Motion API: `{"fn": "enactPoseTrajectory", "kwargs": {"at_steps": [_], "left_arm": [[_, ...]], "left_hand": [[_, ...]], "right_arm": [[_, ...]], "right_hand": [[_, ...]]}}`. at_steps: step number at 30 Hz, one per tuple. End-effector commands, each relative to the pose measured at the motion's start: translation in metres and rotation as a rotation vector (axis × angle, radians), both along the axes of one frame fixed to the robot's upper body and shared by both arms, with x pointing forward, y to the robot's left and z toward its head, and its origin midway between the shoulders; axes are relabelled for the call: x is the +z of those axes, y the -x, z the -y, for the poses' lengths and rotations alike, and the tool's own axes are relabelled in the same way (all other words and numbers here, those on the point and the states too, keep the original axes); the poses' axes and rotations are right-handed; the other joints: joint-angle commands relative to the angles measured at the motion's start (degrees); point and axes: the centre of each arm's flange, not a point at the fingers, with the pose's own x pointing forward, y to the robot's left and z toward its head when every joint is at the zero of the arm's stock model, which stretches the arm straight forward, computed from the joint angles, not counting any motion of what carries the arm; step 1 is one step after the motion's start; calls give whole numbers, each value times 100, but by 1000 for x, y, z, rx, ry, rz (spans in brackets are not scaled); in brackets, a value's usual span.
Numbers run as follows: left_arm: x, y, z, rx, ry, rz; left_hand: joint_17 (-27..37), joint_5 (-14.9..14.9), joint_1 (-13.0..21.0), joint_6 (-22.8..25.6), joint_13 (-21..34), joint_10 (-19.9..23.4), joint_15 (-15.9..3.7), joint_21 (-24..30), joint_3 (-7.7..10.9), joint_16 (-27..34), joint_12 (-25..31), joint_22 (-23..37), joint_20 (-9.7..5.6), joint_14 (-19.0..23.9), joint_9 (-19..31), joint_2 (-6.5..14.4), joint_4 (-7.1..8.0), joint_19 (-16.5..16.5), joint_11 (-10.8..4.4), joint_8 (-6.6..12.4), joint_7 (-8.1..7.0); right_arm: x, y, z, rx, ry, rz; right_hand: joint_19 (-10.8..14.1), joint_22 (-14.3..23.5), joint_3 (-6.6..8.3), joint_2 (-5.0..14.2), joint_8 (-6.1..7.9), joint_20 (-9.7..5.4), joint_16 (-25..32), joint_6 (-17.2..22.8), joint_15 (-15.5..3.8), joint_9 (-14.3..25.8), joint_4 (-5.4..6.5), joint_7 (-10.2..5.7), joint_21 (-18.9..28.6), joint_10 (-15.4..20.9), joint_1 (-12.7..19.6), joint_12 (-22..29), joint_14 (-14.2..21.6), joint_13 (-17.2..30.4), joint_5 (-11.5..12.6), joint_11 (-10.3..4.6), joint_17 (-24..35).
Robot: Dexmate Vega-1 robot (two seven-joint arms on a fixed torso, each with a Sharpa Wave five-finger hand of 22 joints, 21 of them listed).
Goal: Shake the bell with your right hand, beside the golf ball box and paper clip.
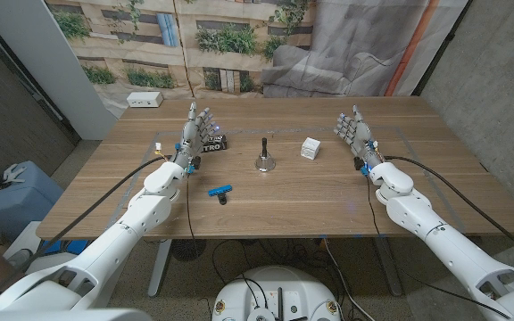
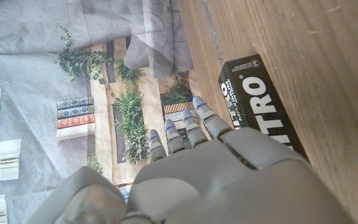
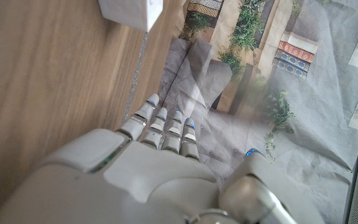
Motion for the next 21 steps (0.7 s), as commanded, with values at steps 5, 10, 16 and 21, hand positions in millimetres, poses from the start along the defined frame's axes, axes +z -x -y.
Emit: {"fn": "enactPoseTrajectory", "kwargs": {"at_steps": [5, 10, 16, 21], "left_arm": [[0, 0, 0, 0, 0, 0], [0, 0, 0, 0, 0, 0], [0, 0, 0, 0, 0, 0], [0, 0, 0, 0, 0, 0]], "left_hand": [[24, 33, -7, -1, 28, -5, -568, 38, -1, 30, 31, 30, 7, 46, 22, 68, 37, 41, -53, 32, -32], [24, 33, -7, -1, 28, -8, -564, 39, -1, 31, 30, 30, 7, 48, 22, 68, 38, 42, -62, 32, -32], [24, 33, -7, 0, 28, -2, -565, 39, -1, 32, 33, 30, 6, 51, 22, 69, 38, 42, -59, 32, -33], [24, 33, -8, -1, 28, 0, -557, 39, -1, 32, 33, 30, 5, 51, 22, 68, 38, 43, -49, 32, -32]], "right_arm": [[1, 17, -8, -24, 43, 36], [11, 23, -12, -40, 109, 70], [20, 32, -17, -62, 179, 104], [23, 39, -22, -76, 242, 124]], "right_hand": [[-34, 22, 30, 6, 33, -14, 27, 25, 0, 25, -4, -32, -30, 23, 19, 42, 36, -7, 46, 4, -15], [-65, 21, 44, -3, 19, -27, 23, -16, 1, 23, -45, -49, -76, 3, 51, 39, 20, -25, 53, -4, -55], [-95, 21, 57, -35, 10, -40, 11, -58, -5, 22, -112, -59, -132, -40, 106, 30, -23, -47, 58, -16, -109], [-105, 21, 63, -53, 11, -39, 10, -69, -4, 22, -148, -61, -159, -59, 135, 29, -35, -58, 59, -14, -138]]}}
